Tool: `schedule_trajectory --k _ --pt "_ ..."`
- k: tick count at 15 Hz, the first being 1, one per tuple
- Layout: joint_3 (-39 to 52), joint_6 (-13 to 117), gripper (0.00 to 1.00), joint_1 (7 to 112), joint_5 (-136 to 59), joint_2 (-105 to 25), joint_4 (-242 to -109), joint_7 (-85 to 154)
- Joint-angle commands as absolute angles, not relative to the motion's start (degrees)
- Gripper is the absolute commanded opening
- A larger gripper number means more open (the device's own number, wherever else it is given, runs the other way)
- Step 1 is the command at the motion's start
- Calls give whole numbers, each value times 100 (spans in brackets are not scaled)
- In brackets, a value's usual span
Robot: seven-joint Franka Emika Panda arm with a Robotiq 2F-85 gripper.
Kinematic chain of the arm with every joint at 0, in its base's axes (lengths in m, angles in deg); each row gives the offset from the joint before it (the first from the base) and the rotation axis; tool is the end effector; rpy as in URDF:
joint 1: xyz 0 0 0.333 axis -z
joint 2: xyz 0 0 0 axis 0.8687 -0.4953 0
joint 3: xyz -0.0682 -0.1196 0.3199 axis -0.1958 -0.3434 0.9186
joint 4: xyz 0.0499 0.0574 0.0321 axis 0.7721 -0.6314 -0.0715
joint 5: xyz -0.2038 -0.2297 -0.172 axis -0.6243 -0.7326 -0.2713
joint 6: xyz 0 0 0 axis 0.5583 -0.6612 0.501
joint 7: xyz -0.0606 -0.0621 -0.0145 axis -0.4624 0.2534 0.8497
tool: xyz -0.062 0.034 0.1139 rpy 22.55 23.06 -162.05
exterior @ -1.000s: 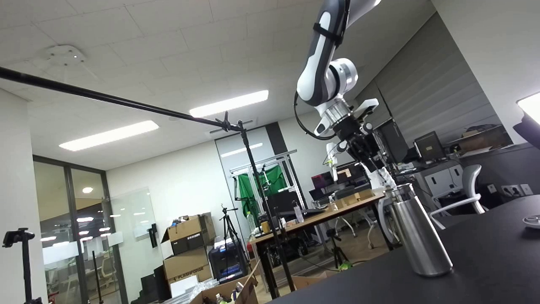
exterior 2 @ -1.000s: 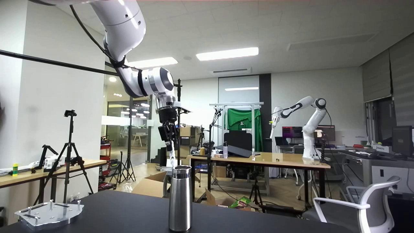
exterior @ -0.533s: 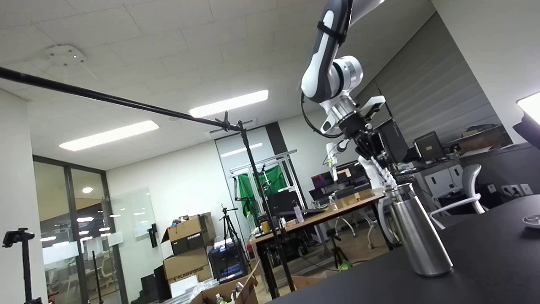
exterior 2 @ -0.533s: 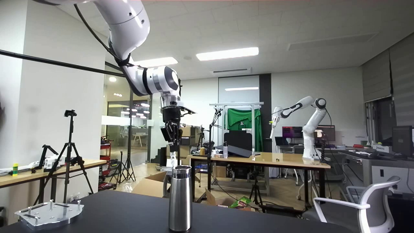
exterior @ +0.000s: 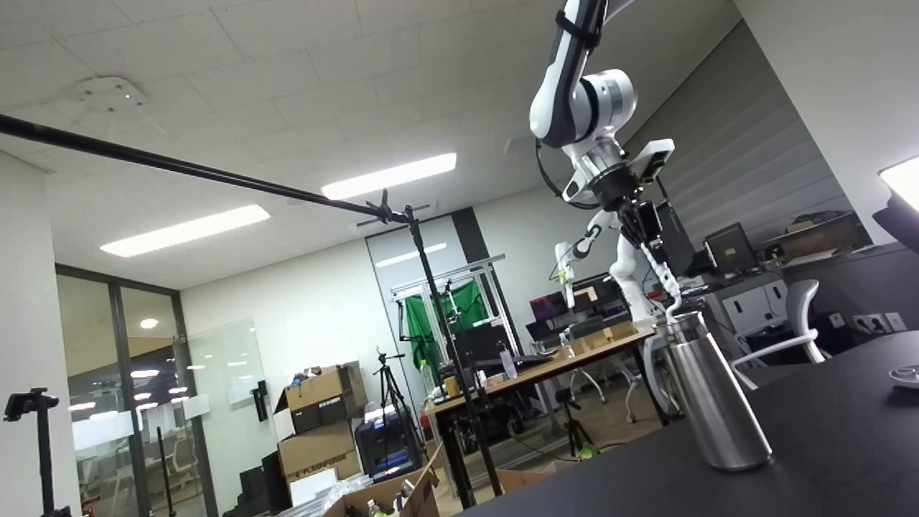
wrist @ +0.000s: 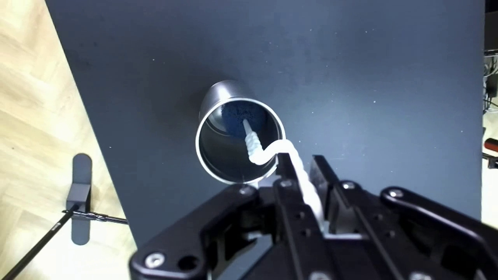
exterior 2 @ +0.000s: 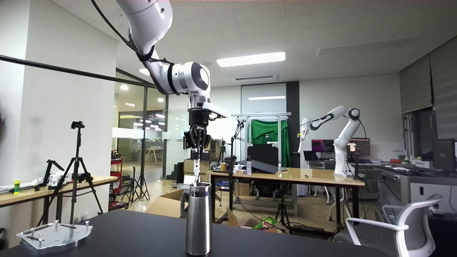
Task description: Use the brush to scrub inside the thermos
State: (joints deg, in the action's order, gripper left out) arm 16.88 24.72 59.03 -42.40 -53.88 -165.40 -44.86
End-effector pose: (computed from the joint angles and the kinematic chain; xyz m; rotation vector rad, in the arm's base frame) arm 0.6666 0.0647 0.3916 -2.3237 -2.0937 0.1720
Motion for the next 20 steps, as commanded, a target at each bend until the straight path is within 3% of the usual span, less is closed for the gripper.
schedule_trajectory --k 1,11,20 --pt "1641 2495 4 6004 -4072 -4882 -16863 -4178" --pt "1586 2654 4 5969 -4124 -4053 -17243 -3738" --pt "1517 3396 4 6067 -3854 -4336 -18047 -3141"
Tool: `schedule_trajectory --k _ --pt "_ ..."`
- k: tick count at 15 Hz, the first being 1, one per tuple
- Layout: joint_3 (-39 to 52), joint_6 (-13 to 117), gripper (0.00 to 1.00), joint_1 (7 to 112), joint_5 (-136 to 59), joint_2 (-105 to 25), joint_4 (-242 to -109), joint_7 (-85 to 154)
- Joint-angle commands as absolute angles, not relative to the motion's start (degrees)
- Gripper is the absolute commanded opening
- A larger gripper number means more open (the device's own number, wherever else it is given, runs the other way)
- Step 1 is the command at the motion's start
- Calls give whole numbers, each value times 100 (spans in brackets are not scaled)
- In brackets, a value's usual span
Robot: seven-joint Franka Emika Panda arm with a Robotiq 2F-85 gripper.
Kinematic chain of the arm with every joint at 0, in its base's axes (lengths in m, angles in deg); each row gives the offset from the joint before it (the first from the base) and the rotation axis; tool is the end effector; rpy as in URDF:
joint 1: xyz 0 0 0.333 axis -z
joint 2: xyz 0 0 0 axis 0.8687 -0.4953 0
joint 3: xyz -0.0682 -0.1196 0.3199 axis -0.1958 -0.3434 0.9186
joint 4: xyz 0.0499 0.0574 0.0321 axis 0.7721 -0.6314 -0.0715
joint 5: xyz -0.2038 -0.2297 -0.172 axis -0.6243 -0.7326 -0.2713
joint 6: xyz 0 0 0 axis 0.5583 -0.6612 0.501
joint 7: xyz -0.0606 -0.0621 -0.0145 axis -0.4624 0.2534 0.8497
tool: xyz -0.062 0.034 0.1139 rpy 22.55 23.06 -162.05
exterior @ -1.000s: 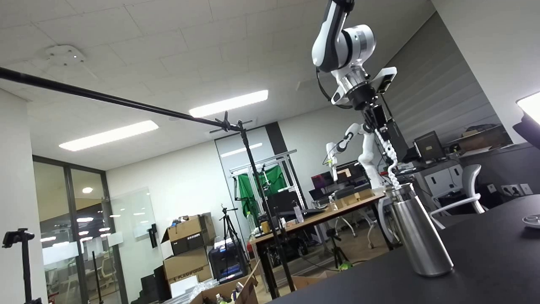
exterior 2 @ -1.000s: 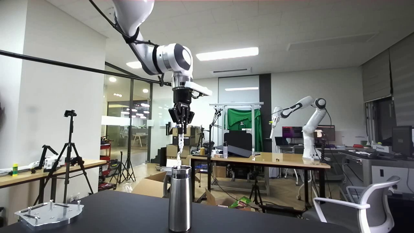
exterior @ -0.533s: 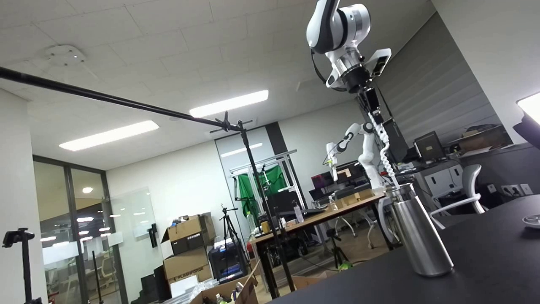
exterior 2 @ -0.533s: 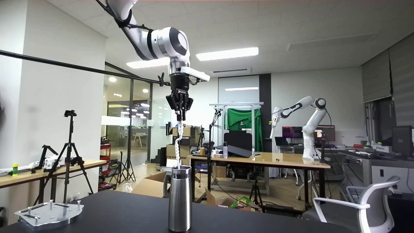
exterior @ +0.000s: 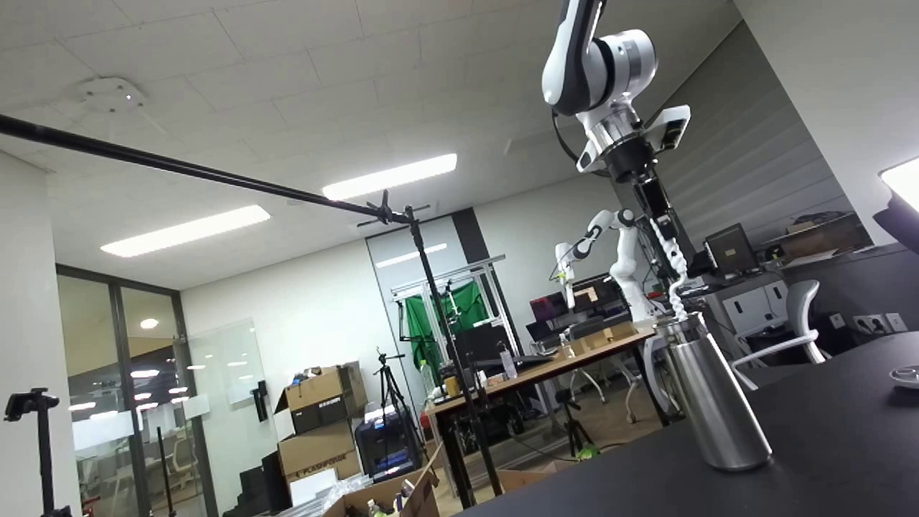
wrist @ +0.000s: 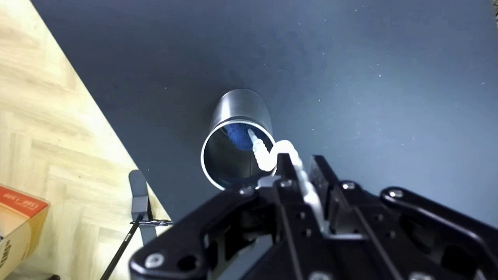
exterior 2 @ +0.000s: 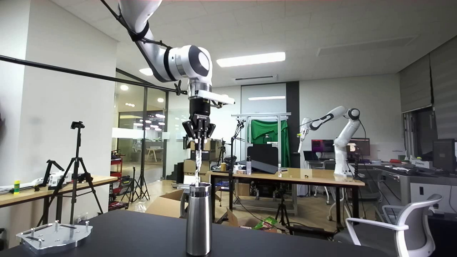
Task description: Use the brush to scrub inside the thermos
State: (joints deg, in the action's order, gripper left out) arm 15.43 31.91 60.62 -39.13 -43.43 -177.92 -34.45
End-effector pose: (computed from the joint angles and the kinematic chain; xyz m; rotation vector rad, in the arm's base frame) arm 0.6273 0.0403 0.4261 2.5566 1.7955 -0.0326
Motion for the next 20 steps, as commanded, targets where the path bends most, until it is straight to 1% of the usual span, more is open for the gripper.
schedule_trajectory --k 1,6,11,15,20 --pt "1516 3467 4 6066 -3860 -4369 -18101 -3103" --pt "1525 3459 4 6053 -3939 -4298 -18194 -2978" --pt "1513 2739 4 6043 -4127 -3890 -17973 -3182" --pt "1491 2485 4 6045 -4175 -3547 -17881 -3230" --pt "1474 2675 4 6118 -3798 -3822 -18058 -3240"
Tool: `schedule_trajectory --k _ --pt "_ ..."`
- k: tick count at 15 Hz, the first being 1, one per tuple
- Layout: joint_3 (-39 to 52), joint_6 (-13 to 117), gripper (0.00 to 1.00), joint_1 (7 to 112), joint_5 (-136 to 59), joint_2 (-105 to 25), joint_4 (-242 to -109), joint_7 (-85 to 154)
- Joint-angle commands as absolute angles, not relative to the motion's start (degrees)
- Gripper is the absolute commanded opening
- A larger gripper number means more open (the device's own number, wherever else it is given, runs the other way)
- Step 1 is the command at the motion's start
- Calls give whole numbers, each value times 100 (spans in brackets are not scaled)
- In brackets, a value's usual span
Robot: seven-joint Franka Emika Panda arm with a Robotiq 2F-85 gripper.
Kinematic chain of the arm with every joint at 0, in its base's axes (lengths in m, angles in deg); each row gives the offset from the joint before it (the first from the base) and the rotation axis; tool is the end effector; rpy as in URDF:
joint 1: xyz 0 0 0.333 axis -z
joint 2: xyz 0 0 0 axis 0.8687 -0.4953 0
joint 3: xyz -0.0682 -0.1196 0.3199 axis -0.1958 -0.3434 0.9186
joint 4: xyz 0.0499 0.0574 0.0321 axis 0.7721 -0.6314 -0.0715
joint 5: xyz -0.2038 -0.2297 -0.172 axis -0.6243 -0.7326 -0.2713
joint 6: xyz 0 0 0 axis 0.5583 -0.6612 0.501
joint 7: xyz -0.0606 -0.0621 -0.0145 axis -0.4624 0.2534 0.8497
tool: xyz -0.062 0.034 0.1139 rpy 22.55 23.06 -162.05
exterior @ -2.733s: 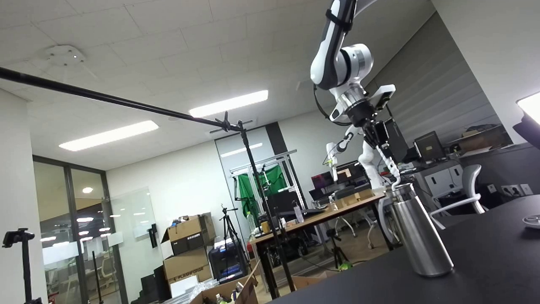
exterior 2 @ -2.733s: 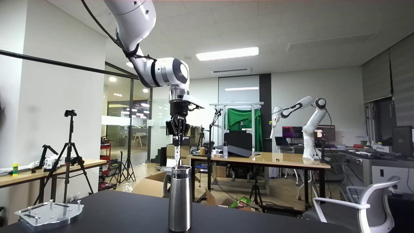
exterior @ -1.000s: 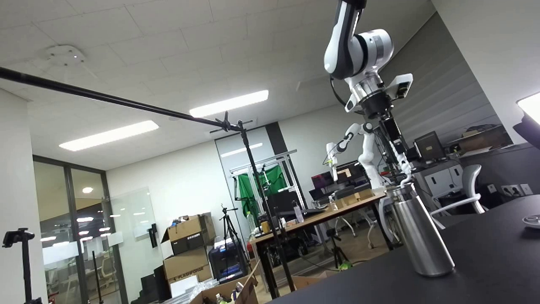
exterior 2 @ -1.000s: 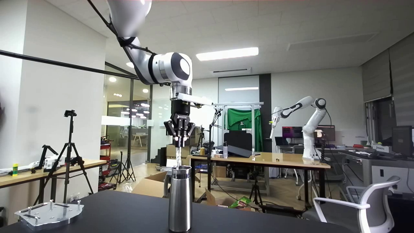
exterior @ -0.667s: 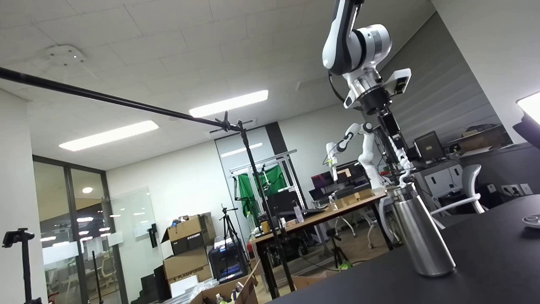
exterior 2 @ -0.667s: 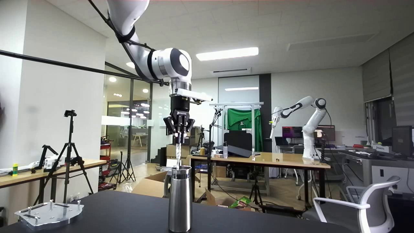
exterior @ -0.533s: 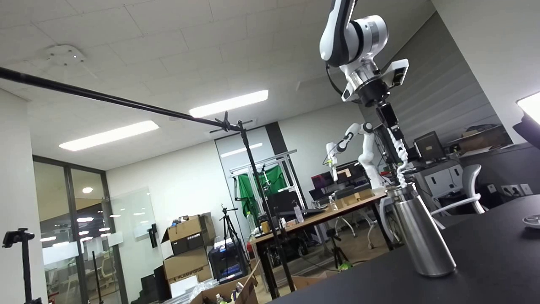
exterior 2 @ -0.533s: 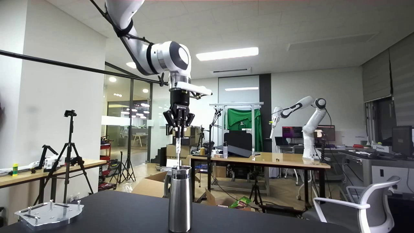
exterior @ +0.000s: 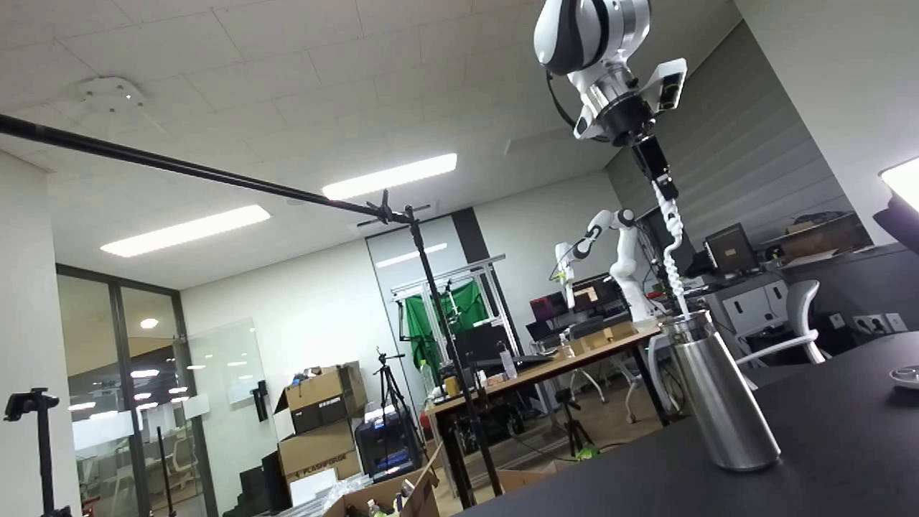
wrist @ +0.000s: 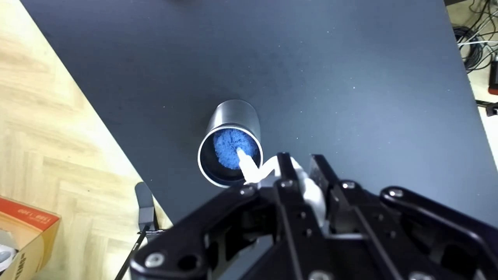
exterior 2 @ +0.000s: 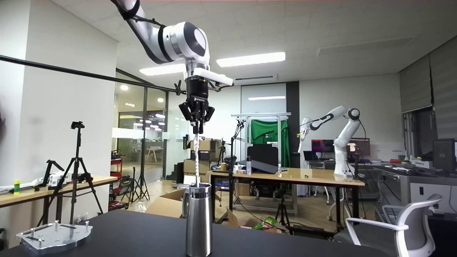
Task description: Use the brush to scrub inside the thermos
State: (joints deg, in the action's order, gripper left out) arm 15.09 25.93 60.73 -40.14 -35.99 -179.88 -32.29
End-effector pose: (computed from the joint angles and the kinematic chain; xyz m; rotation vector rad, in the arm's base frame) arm 0.5915 0.0324 0.4814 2.5743 1.7282 -0.0680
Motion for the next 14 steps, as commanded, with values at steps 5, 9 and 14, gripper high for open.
schedule_trajectory --k 5,9,14 --pt "1518 2854 4 6162 -3581 -4347 -18049 -3186" --pt "1520 2818 4 6162 -3629 -4402 -17982 -3142" --pt "1494 2683 4 6152 -3714 -4128 -17892 -3112"
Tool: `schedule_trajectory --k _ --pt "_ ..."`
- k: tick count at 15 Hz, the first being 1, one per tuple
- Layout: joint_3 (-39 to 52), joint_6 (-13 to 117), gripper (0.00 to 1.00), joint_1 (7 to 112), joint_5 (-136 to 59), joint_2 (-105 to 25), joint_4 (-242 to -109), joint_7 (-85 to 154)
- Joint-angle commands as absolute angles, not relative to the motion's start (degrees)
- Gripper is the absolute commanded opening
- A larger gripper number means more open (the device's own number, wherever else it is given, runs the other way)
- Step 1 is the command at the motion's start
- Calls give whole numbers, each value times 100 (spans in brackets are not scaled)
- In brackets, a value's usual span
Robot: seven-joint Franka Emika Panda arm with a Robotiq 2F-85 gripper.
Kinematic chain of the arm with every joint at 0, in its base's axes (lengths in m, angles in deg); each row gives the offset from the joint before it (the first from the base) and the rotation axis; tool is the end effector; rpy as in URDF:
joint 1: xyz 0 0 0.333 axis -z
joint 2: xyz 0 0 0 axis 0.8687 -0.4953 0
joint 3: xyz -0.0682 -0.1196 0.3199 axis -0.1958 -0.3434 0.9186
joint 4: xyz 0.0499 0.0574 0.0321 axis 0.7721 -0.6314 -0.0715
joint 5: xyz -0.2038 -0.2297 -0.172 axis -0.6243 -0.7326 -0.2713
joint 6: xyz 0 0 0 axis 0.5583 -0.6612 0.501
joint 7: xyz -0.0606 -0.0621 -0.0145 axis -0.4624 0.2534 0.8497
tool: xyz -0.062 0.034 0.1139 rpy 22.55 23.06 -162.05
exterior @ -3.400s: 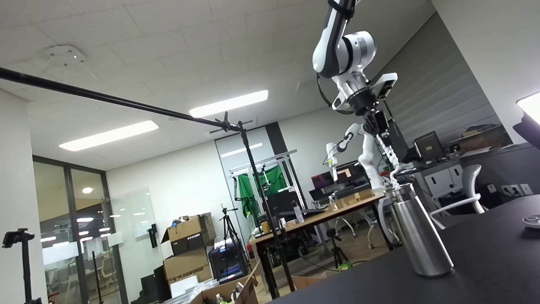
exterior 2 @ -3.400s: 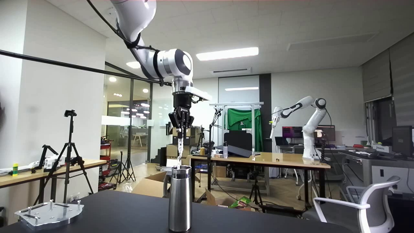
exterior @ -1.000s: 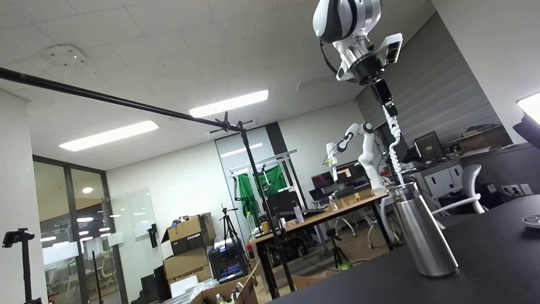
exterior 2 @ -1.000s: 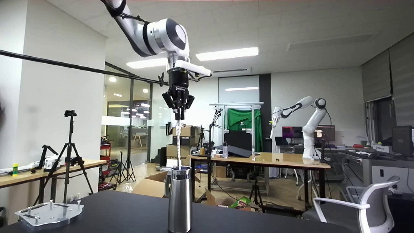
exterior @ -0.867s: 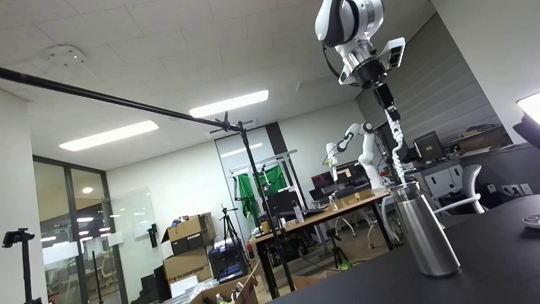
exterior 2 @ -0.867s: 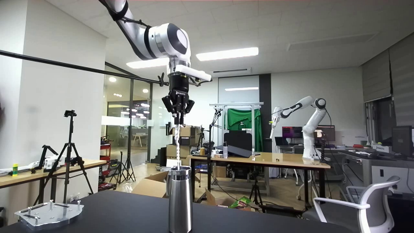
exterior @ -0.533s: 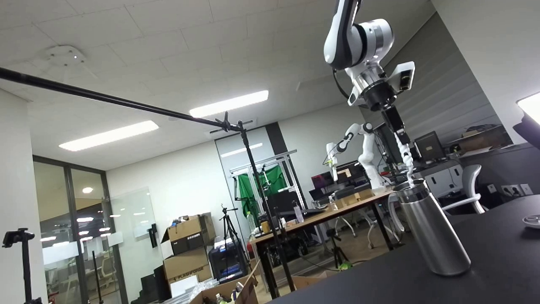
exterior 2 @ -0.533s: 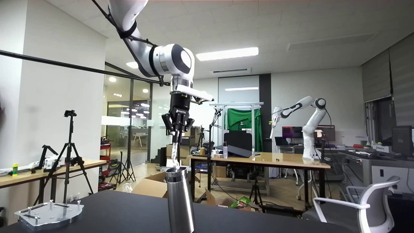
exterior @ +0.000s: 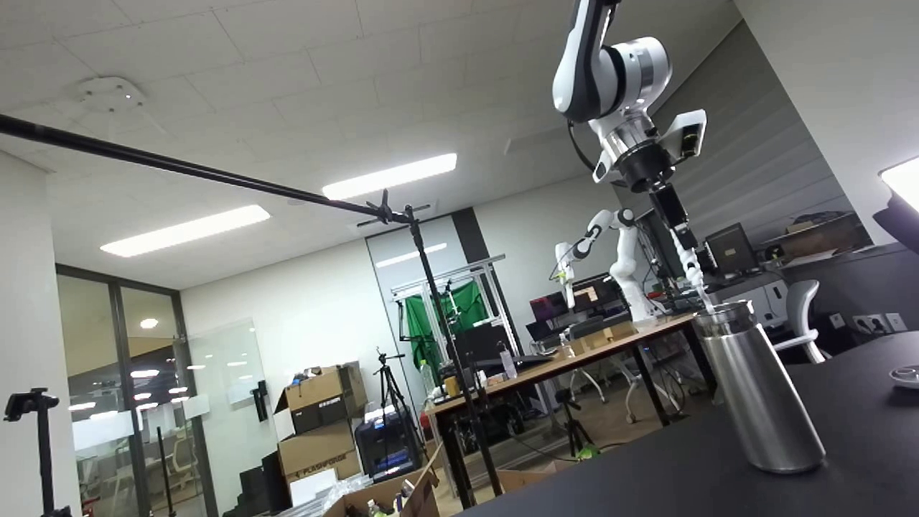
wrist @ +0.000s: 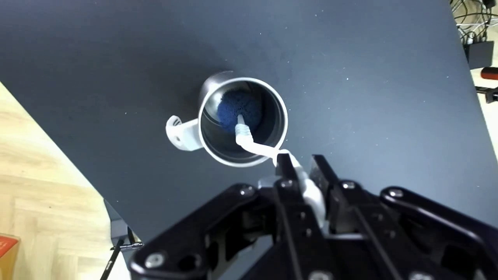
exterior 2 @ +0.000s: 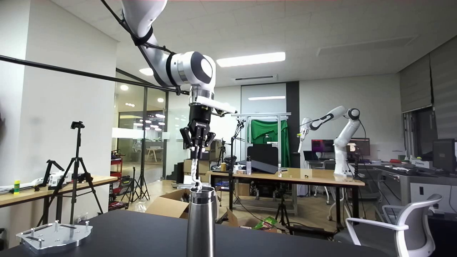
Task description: Use the brush to scrub inside the thermos
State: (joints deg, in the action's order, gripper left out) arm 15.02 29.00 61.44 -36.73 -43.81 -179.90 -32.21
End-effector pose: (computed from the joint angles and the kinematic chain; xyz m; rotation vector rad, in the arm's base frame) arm 0.6138 0.0305 0.4031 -2.5863 -1.6720 0.1287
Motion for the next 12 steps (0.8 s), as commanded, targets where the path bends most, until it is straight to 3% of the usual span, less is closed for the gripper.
schedule_trajectory --k 1,12 --pt "1495 2627 4 6145 -3740 -4024 -17869 -3131" --pt "1410 2298 4 6188 -3604 -4032 -17808 -3191"
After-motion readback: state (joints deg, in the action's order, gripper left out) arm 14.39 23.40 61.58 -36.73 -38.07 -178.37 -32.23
